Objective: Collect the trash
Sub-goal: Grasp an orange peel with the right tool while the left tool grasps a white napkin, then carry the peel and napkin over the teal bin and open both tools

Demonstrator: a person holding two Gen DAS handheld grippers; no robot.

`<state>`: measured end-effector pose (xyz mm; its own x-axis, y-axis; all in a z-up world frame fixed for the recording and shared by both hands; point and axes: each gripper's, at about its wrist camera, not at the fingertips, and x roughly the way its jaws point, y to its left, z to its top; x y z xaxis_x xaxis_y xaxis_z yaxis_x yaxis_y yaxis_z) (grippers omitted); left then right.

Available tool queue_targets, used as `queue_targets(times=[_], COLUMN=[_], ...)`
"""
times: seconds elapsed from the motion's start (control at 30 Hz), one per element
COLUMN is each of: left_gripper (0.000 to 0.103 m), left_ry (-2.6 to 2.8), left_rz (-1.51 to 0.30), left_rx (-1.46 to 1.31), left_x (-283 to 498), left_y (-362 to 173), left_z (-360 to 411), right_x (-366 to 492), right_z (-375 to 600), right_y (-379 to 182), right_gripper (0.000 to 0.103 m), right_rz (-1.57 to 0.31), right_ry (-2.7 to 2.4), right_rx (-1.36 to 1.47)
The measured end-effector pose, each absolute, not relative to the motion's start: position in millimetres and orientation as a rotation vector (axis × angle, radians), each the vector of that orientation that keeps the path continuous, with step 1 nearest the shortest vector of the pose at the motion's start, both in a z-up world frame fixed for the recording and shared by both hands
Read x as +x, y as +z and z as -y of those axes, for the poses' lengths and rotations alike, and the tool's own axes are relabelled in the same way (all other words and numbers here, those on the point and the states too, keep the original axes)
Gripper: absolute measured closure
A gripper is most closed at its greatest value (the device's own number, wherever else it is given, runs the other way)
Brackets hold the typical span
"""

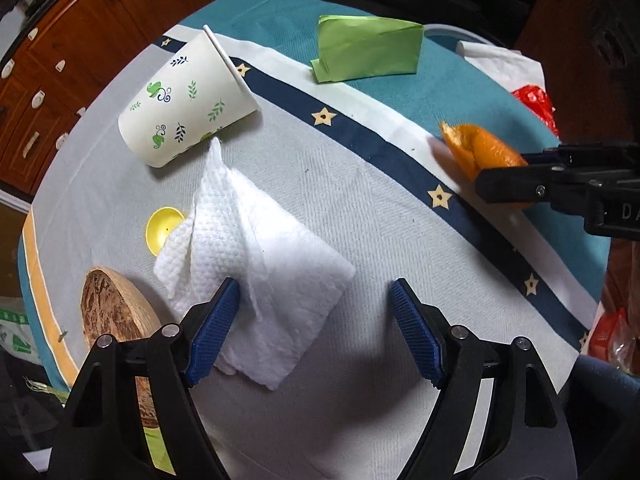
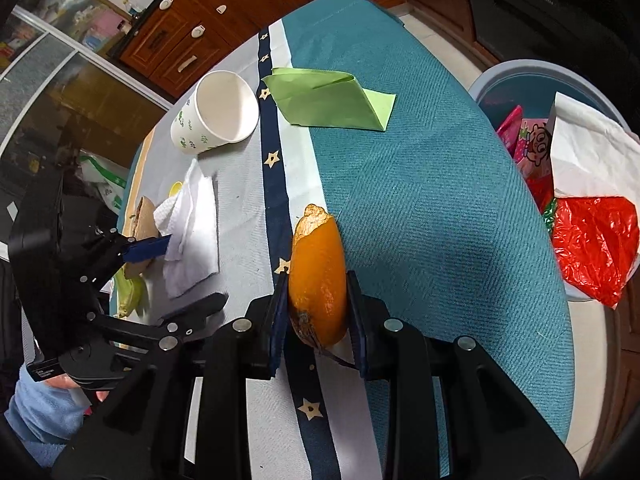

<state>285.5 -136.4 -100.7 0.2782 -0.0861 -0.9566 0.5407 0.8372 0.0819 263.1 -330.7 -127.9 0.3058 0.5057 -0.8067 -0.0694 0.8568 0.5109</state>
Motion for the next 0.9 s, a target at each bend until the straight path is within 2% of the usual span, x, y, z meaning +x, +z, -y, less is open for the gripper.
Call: queue_targets(times=[0.03, 0.07, 0.1, 0.13, 0.17, 0.33, 0.53, 0.73, 0.9], left_gripper=[0.031, 0.053, 0.064, 0.085, 0.095, 0.096, 0.096, 0.095, 0.095], left_ry=[-0.433, -0.426, -0.419, -0.421, -0.440, -0.440, -0.514, -0.610, -0.704], left_rz=[-1.218, -1.194, -1.178, -1.172, -1.182, -1.151, -1.065, -1.007, -1.011], left_rx=[0.428, 0.427, 0.436, 0.435, 0.408, 0.348, 0.310, 0.314, 0.322], left_x=[285.8, 285.7, 285.7, 286.5, 287.3, 279.9, 260.9, 252.4, 253.6], left_y=[-98.5, -96.8, -94.4, -92.3, -89.8, -73.2, -27.6, 4.6, 7.9], left_z=[134.2, 132.5, 131.4, 129.9, 129.1, 134.2, 161.4, 222.0, 283.4], right_x=[262.6, 262.4, 262.0, 261.1, 260.1, 253.1, 245.0, 240.1, 244.2], right_z=[332.3, 333.8, 335.2, 336.8, 337.8, 349.3, 377.4, 436.4, 482.7], right_y=[-128.6, -128.9, -128.9, -128.9, -128.9, -127.5, -110.7, -78.1, -58.9], right_gripper=[0.077, 0.077, 0.077, 0.077, 0.077, 0.077, 0.077, 0.077, 0.077], right_rz=[-1.206, -1.205, -1.205, -1.206, -1.206, -1.200, -1.152, -1.067, -1.024], right_ry=[0.402, 0.404, 0.406, 0.407, 0.408, 0.394, 0.362, 0.272, 0.202], right_rx=[0.434, 0.441, 0.447, 0.451, 0.451, 0.472, 0.499, 0.525, 0.540])
